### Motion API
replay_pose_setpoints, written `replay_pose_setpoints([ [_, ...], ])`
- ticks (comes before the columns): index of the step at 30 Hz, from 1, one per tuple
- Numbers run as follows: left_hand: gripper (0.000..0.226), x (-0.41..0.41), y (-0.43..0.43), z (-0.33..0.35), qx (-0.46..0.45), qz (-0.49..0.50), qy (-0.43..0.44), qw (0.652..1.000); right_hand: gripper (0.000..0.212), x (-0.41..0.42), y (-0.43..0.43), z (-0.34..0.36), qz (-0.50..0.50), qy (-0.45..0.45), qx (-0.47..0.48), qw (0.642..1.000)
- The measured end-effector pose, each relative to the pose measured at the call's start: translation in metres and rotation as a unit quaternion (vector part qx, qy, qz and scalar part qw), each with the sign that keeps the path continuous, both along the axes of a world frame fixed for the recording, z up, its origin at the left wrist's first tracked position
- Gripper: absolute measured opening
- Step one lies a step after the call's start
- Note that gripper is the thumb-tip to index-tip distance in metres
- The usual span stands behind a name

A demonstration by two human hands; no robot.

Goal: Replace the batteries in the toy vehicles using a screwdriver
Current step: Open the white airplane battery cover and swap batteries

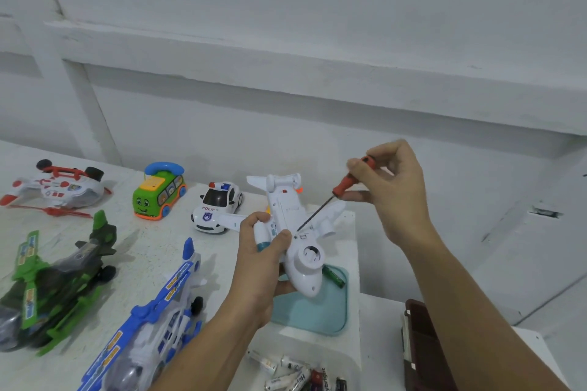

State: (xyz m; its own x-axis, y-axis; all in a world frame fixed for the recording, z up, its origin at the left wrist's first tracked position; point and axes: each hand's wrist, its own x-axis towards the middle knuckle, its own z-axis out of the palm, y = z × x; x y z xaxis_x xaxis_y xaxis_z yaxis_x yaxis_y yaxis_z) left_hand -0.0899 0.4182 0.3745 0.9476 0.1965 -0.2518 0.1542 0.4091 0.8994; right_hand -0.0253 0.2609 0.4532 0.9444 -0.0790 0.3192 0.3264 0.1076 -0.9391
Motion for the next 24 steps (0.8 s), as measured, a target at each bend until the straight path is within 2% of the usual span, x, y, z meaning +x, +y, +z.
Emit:
replay_pose_setpoints([
  [5, 0.024, 0.004, 0.006, 0.0, 0.005, 0.034, -0.001, 0.999, 0.006, 0.033, -0.049, -0.033, -0.044, 0.146, 0.228, 0.962],
  [6, 0.024, 0.005, 0.007, -0.001, 0.006, 0.04, -0.001, 0.999, 0.002, 0.038, -0.058, -0.043, -0.06, 0.161, 0.251, 0.953],
  [8, 0.025, 0.005, 0.01, -0.002, 0.008, 0.051, -0.004, 0.999, 0.006, 0.043, -0.069, -0.069, -0.092, 0.19, 0.253, 0.944],
  [12, 0.025, 0.006, 0.013, -0.002, 0.014, 0.067, -0.011, 0.998, 0.013, 0.043, -0.065, -0.125, -0.102, 0.228, 0.13, 0.96],
  [15, 0.025, 0.006, 0.015, -0.002, 0.025, 0.076, -0.012, 0.997, 0.019, 0.036, -0.053, -0.157, -0.09, 0.21, -0.059, 0.972],
  [18, 0.025, 0.005, 0.014, -0.002, 0.036, 0.08, -0.011, 0.996, 0.017, 0.027, -0.041, -0.176, -0.099, 0.149, -0.224, 0.958],
  [21, 0.025, 0.004, 0.014, -0.003, 0.044, 0.081, -0.009, 0.996, 0.016, 0.022, -0.039, -0.185, -0.088, 0.105, -0.292, 0.947],
  [24, 0.025, 0.003, 0.015, -0.005, 0.044, 0.082, -0.008, 0.996, 0.023, 0.02, -0.039, -0.185, -0.075, 0.093, -0.31, 0.943],
])
